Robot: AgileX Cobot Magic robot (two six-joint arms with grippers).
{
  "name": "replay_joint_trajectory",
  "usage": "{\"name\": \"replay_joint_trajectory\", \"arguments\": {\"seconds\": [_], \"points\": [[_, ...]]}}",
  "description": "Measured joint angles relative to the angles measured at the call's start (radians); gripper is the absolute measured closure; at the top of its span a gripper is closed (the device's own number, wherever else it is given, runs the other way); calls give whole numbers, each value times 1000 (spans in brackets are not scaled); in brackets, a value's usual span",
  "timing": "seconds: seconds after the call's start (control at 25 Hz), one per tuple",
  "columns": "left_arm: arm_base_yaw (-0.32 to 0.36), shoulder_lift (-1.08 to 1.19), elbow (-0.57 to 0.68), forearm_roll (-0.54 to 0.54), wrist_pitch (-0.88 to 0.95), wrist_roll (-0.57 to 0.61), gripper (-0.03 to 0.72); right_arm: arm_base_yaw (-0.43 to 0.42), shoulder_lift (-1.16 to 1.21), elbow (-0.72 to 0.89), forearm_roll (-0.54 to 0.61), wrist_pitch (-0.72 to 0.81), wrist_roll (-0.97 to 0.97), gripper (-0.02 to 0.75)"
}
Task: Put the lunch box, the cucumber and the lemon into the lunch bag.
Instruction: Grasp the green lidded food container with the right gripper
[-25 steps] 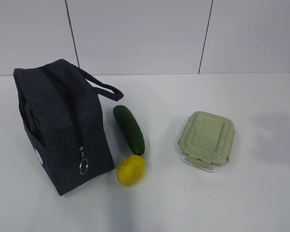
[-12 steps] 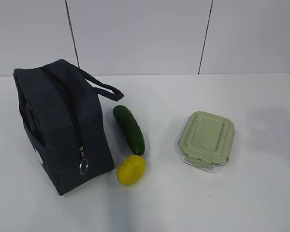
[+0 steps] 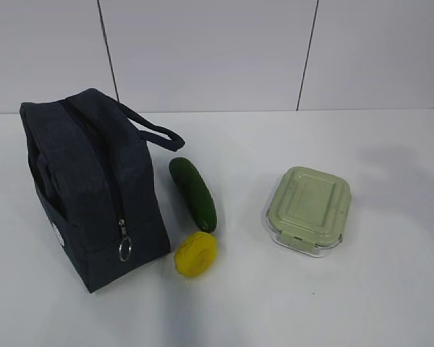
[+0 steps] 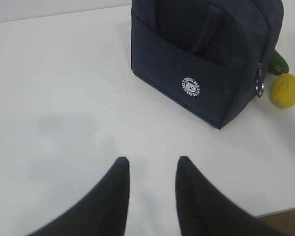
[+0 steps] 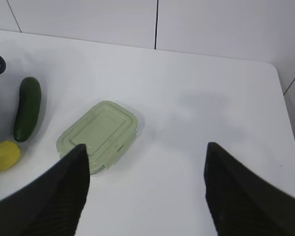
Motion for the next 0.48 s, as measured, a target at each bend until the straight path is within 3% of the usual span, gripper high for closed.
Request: {"name": "replay_joint_trajectory", "arguments": {"seconds": [0.48], "points": [[0,0,0,-20,0,0,453,0,167,-57,-14,-77,2,186]]}}
